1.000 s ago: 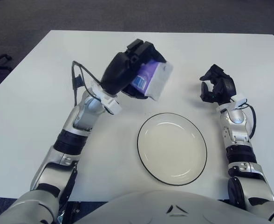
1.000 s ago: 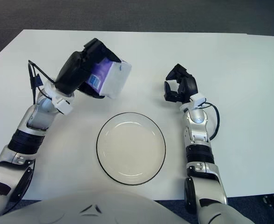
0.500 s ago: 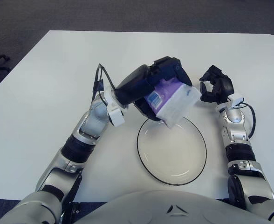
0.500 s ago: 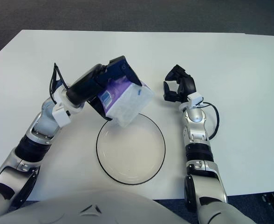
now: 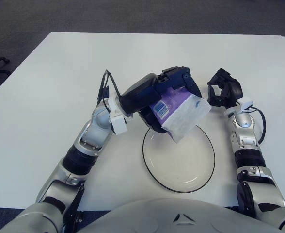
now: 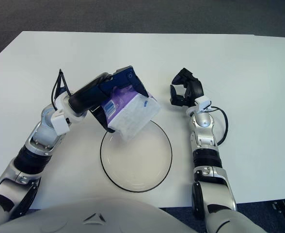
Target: Put the tissue paper into the plate.
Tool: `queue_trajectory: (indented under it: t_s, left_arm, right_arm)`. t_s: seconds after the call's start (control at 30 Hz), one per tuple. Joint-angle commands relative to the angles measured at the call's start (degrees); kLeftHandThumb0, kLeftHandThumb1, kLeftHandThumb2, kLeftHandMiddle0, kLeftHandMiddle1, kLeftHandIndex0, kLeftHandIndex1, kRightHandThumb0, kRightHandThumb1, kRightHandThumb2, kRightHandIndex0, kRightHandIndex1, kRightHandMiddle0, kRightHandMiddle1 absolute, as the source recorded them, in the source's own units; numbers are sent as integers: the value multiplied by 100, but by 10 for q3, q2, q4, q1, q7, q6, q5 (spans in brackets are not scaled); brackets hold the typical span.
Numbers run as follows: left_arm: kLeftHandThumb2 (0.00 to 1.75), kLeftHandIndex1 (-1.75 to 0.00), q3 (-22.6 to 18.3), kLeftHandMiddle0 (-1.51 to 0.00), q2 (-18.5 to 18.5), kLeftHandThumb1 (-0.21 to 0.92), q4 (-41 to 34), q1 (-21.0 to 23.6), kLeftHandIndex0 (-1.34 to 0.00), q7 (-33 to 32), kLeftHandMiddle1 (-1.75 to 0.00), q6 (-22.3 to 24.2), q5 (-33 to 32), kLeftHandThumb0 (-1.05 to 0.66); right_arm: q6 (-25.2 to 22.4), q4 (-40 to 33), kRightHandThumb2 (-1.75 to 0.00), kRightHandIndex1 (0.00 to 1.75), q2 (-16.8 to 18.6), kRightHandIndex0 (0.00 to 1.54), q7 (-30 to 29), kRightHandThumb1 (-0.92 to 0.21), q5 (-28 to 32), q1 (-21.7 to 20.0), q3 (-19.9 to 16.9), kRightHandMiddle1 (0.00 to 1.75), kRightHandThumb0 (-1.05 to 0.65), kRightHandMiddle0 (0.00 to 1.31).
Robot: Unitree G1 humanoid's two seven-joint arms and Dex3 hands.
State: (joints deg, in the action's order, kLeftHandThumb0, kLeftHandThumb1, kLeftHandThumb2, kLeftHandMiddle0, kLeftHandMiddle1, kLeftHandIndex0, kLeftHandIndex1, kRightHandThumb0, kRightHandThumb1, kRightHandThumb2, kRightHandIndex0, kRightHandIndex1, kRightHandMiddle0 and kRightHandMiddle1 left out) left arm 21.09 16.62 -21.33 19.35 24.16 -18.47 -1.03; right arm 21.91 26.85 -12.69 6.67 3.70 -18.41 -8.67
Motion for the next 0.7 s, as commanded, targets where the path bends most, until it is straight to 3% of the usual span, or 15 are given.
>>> queue_trajectory:
  t_s: [0.0,0.23,0.3,0.67]
  left_arm:
    - [154,-175,15,-80,-3,11,-27,-17,-53,23,-167,44,-26,0]
    - [155,-175,33,-78,-16,11,-33,-37,-53,42,-171,71,-38,0]
    - [166,-174,38,-83,-20,2,-28,-43,-61,43,-173,68,-29,0]
    - [166,-165,47,-82,-27,-1,17,-54,-70,39,-175,-3,11,0]
  right_arm:
    - [7,68,-120,175,37,127,-6,-41,2,81,4,175,-45,54]
    - [24,88,-119,175,43,127,-5,-42,9,76,-1,175,-45,54]
    - [32,91,-121,175,45,128,-5,-40,10,76,-2,175,-45,55]
    - [63,96,-126,175,43,130,6,-36,9,81,1,175,-47,58]
